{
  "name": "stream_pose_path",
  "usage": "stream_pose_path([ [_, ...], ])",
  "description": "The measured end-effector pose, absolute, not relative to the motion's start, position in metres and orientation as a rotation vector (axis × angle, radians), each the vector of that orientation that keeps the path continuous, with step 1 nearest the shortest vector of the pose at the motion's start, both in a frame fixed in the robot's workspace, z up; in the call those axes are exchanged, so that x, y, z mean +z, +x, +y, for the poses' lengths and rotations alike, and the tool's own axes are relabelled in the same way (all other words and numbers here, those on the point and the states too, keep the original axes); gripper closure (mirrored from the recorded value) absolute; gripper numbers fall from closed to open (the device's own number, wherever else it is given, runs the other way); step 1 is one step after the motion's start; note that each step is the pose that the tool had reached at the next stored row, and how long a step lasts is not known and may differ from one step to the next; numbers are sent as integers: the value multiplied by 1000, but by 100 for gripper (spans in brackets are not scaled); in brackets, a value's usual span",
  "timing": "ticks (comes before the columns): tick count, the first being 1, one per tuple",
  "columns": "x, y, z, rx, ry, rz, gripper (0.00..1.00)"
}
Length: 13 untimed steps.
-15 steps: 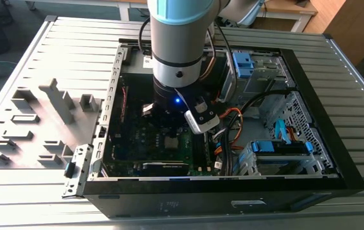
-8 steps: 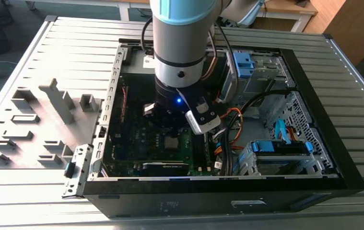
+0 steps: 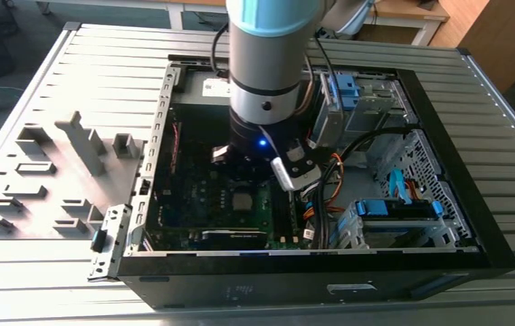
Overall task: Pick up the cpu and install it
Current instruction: 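Close the cpu cover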
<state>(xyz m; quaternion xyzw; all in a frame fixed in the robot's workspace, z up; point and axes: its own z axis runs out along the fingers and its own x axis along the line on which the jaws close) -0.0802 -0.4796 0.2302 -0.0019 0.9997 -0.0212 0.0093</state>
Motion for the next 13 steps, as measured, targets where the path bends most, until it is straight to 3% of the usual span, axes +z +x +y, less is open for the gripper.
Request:
stream_pose_path([
  [13,230,-59,-480,-66,-30,3122,89],
])
